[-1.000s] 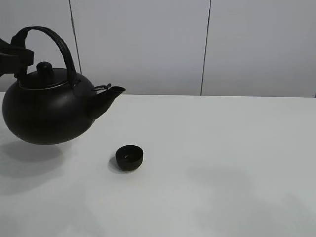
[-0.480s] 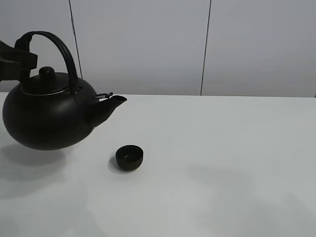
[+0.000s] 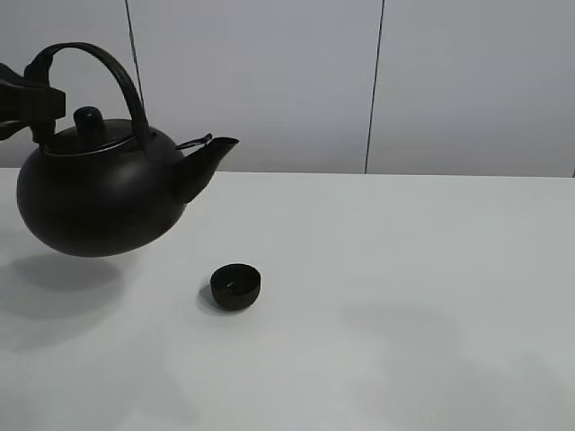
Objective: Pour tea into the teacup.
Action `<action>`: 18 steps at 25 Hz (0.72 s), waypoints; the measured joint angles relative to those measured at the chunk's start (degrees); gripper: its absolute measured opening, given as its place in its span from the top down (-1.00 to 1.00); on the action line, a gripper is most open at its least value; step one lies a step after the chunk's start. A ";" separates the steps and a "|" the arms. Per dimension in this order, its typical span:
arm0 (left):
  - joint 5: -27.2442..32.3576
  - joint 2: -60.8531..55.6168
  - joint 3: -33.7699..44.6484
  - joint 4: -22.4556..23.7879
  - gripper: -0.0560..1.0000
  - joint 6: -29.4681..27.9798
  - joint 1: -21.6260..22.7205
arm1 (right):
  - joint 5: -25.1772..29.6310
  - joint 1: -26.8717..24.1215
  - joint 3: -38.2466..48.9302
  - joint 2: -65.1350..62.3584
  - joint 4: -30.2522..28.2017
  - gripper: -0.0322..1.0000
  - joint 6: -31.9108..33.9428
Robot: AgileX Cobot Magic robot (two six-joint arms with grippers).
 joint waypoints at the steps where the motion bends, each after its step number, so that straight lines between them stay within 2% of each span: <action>1: -0.01 0.00 0.00 -0.68 0.66 0.39 -0.58 | 0.00 0.00 0.00 0.00 0.00 -0.06 0.00; 5: 0.10 0.00 0.00 -4.30 0.66 2.96 -2.89 | 0.00 0.00 0.00 0.00 0.00 -0.06 0.00; 9: 1.36 0.00 0.00 -9.86 0.66 6.74 -5.71 | 0.00 0.00 0.00 0.00 0.00 -0.06 0.00; 14: 2.02 0.67 0.00 -15.64 0.66 12.83 -6.14 | 0.00 0.00 0.00 0.00 0.00 -0.06 0.00; 18: -1.02 5.39 -0.04 -17.84 0.66 15.87 -6.14 | 0.00 0.00 0.00 0.00 0.00 -0.06 0.00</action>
